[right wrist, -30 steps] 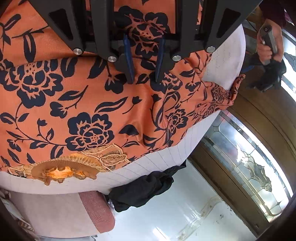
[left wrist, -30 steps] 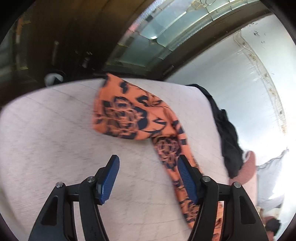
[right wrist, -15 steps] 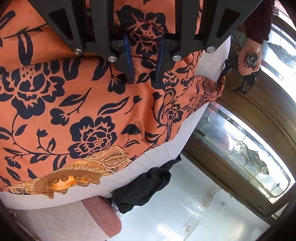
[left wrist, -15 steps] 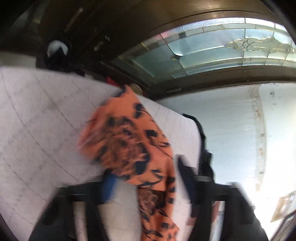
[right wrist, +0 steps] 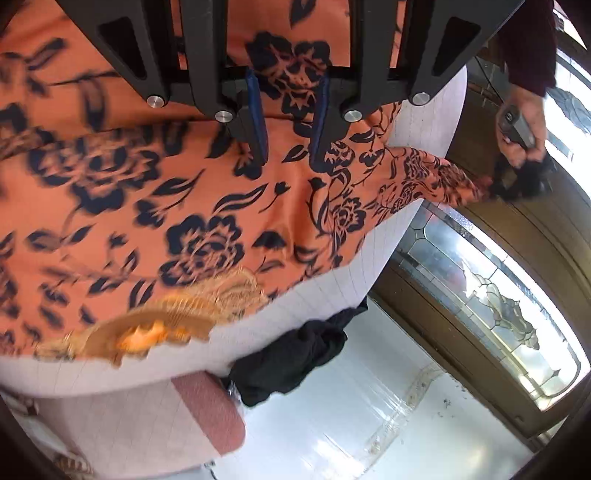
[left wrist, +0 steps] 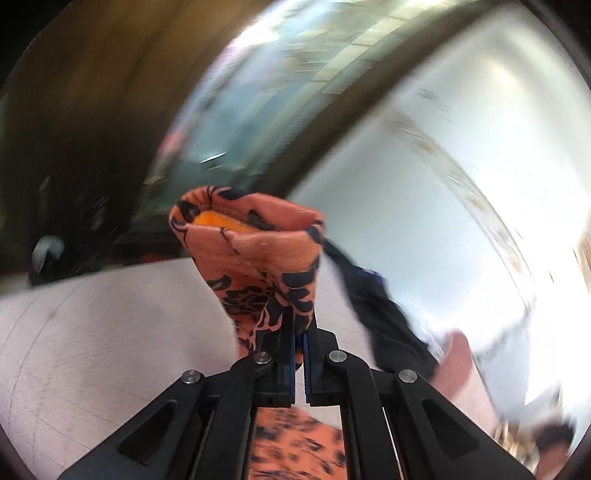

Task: Fold small clothes

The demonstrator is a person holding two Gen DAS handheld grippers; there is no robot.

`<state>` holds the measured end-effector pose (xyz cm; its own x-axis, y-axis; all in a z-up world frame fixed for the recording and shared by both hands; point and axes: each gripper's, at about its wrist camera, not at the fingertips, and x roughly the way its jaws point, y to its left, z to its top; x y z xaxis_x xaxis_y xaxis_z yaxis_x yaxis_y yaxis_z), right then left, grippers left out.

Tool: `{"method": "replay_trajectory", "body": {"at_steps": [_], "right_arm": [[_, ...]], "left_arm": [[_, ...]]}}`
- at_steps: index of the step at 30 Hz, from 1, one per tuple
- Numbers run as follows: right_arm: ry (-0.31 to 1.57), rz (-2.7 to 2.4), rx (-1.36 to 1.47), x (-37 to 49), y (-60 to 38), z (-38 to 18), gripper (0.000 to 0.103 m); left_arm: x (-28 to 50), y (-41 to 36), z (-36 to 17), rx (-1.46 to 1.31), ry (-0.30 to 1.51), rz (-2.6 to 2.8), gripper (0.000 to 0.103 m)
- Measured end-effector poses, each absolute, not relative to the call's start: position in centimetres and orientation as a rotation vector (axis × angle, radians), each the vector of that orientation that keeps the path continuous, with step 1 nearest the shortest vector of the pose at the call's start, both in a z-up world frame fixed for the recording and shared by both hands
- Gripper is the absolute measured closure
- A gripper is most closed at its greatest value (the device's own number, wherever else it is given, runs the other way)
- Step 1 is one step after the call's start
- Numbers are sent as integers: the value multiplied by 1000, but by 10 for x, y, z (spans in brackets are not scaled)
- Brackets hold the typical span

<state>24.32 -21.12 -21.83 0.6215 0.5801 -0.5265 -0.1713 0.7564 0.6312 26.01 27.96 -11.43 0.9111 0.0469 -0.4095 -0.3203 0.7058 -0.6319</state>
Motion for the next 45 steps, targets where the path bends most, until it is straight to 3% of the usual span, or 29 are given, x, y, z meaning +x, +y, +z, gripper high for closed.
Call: {"method": "replay_trajectory", "body": {"at_steps": [5, 11, 13, 14, 15, 17, 23, 27, 32, 34, 37, 39, 40, 45], "right_arm": [[708, 387, 547, 223, -274, -183, 77], [569, 224, 636, 198, -378, -153, 75], [541, 181, 718, 196, -407, -153, 75], [544, 159, 750, 196, -419, -154, 73], [557, 142, 774, 199, -429, -154, 69], [584, 140, 849, 205, -446, -158, 16], [673, 262, 983, 230, -450, -175, 15], [797, 340, 971, 253, -420, -195, 17], [874, 312, 979, 289, -395, -227, 35], [923, 235, 918, 307, -385, -238, 36], [954, 175, 865, 326, -369, -247, 48], [967, 166, 798, 332, -355, -242, 74], [1001, 174, 759, 335, -346, -241, 91], [919, 113, 571, 319, -331, -204, 94]], "left_arm": [[283, 164, -76, -582, 420, -25, 101], [294, -11, -83, -434, 609, -383, 100], [299, -58, -105, -374, 774, -497, 88], [305, -76, -121, -366, 895, -558, 71], [309, -84, -132, -370, 966, -602, 64], [312, -87, -144, -337, 1018, -637, 63], [310, -24, -127, -298, 924, -473, 53], [303, 25, -123, -276, 838, -282, 48], [318, 99, -146, -230, 834, 60, 48], [326, 119, -159, -215, 867, 142, 48], [335, 147, -182, -285, 961, 217, 48], [336, 163, -190, -352, 989, 223, 48], [336, 169, -192, -372, 1000, 229, 48], [332, 178, -197, -393, 1006, 240, 48]]}}
